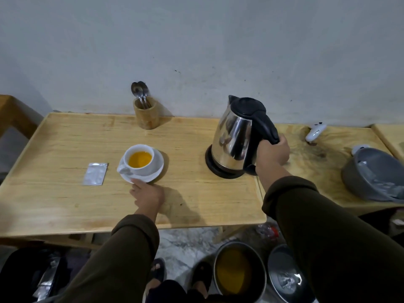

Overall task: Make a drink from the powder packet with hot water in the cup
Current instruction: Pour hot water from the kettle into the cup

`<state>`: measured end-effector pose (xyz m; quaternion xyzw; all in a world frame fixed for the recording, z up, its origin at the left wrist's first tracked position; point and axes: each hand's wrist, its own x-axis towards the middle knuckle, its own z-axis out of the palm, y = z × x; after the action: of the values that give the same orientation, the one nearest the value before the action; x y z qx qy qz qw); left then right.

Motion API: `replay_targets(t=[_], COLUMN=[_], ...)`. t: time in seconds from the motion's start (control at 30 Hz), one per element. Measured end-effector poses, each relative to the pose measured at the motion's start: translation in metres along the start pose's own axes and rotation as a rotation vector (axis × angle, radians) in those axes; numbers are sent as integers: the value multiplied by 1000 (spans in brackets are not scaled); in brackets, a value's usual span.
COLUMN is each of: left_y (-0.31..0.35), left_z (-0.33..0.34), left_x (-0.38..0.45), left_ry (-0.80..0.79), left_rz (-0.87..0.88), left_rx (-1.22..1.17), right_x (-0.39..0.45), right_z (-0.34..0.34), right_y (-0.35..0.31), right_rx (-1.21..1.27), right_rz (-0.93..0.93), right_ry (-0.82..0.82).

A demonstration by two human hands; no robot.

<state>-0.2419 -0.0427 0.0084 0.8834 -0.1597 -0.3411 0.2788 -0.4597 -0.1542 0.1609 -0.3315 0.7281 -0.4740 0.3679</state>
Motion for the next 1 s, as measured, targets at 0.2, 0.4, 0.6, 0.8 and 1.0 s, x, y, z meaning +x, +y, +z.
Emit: replay_targets(t=[0.2, 0.4, 0.6, 0.8, 1.0], left_y=[5, 7, 9, 7, 1], left_z=[7, 10, 9, 5, 3], left_x=[1, 1, -2, -3, -1], left_ry=[37, 46, 32, 8, -1], left_rz=[-27, -58, -51, -23, 10], left_rx=[29, 41, 48, 22, -42], right_x=[10, 12, 12, 4, 1], right_z=[0, 2, -1, -3, -4], right_y=[7, 15, 19, 31, 35], right_rx=[40, 31, -17, -56, -58], right_rz=[33, -4, -46, -45, -59], right_ry=[-2, -54, -67, -55, -43])
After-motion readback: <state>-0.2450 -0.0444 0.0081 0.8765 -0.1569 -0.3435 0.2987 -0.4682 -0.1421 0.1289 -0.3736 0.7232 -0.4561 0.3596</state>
